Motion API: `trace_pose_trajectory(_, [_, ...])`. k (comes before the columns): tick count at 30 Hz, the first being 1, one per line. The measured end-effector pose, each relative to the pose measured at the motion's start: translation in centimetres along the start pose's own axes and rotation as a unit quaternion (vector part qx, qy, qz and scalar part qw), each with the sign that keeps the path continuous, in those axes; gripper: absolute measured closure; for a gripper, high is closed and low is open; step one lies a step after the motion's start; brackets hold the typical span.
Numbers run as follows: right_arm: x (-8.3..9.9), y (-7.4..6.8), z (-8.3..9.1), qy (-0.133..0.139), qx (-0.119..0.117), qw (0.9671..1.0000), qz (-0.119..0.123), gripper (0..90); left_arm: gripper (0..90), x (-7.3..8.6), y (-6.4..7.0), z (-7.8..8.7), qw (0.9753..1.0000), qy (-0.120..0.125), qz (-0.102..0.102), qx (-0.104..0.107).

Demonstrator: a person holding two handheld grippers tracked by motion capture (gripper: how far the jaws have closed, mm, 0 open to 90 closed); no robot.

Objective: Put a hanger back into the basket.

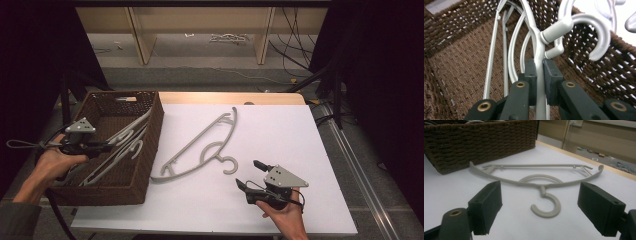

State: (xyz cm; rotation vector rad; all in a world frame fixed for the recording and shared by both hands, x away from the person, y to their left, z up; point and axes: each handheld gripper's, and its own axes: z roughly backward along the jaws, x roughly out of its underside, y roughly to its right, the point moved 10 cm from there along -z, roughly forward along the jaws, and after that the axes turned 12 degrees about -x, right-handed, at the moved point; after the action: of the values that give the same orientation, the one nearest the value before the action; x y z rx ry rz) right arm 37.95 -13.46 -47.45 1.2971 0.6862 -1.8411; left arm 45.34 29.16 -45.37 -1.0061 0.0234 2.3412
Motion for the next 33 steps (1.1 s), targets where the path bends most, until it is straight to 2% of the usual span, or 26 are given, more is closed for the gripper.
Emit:
trace_pose_trajectory(4, [0.0, 0.0, 0.0, 0.0, 0.0, 1.0, 0.0, 20.6, 82.1, 0.6, 0.4, -0.7, 0.9997, -0.022, -0.006, -0.002])
trace_pose_trajectory(5, [0.0, -0.2, 0.0, -0.001, -0.003, 1.0, -0.005, 20.6, 82.1, 0.8, 0.5, -0.8, 0.9997, -0.026, -0.003, -0.001])
trace_pose_trajectory(8, [0.0, 0.0, 0.0, 0.0, -0.001, 1.0, 0.0, 20.6, 82.0, 1.3, 0.5, -1.2, 0.9993, -0.037, 0.0, 0.0])
trace_pose_trajectory(9, [0.0, 0.0, 0.0, 0.0, -0.001, 1.0, 0.0, 20.6, 81.9, 1.5, 0.3, -1.2, 0.9989, -0.046, -0.009, -0.001])
trace_pose_trajectory(10, [0.0, 0.0, 0.0, 0.001, -0.001, 1.0, 0.001, 20.6, 81.8, 1.7, 0.3, -1.2, 0.9985, -0.054, -0.006, 0.001])
trace_pose_trajectory(11, [-0.1, 0.0, 0.0, 0.001, -0.001, 1.0, 0.001, 20.6, 81.7, 1.9, 0.2, -1.3, 0.9984, -0.056, -0.007, -0.002])
trace_pose_trajectory(12, [-0.1, 0.0, -0.1, 0.001, -0.002, 1.0, 0.0, 20.6, 81.5, 2.0, 0.3, -1.5, 0.9985, -0.054, 0.003, -0.002])
trace_pose_trajectory(13, [0.0, 0.0, -0.1, -0.001, -0.002, 1.0, 0.0, 20.6, 81.4, 2.1, 0.4, -1.5, 0.9983, -0.058, 0.005, 0.005])
trace_pose_trajectory(17, [0.0, -0.1, -0.1, 0.0, -0.002, 1.0, 0.0, 20.6, 81.2, 2.4, 0.6, -1.4, 0.9978, -0.065, -0.004, 0.008])
trace_pose_trajectory(19, [0.0, -0.1, -0.1, 0.0, -0.001, 1.0, 0.001, 20.6, 76.2, 2.0, 0.8, -1.1, 0.9983, -0.057, 0.009, 0.006])
trace_pose_trajectory(21, [0.0, -0.1, -0.1, 0.0, -0.002, 1.0, 0.001, 20.6, 71.9, 1.7, 0.9, -0.6, 0.9986, -0.052, 0.001, 0.006])
trace_pose_trajectory(23, [0.0, 0.0, -0.1, -0.001, -0.001, 1.0, 0.001, 20.6, 67.3, 1.0, 0.8, -0.1, 0.9991, -0.042, 0.005, -0.006])
trace_pose_trajectory(25, [0.0, -0.1, -0.1, 0.001, -0.002, 1.0, 0.001, 20.6, 62.1, 0.3, 0.8, 0.4, 0.9993, -0.034, 0.015, -0.011])
trace_pose_trajectory(26, [-0.1, -0.1, -0.1, 0.001, -0.002, 1.0, 0.002, 20.6, 60.0, -0.2, 0.9, 0.5, 0.9993, -0.019, 0.027, -0.015])
trace_pose_trajectory(28, [0.0, -0.1, -0.1, -0.001, -0.002, 1.0, 0.001, 20.6, 55.5, -0.8, 1.0, 1.1, 0.9995, -0.013, 0.028, -0.012])
trace_pose_trajectory(30, [0.0, -0.1, -0.1, -0.002, -0.004, 1.0, 0.001, 20.6, 50.0, -1.4, 1.0, 1.5, 0.9993, -0.006, 0.034, -0.018])
trace_pose_trajectory(33, [-0.1, -0.1, -0.1, 0.0, -0.002, 1.0, 0.001, 20.6, 43.2, -2.3, 1.4, 2.1, 0.9984, 0.008, 0.054, -0.013])
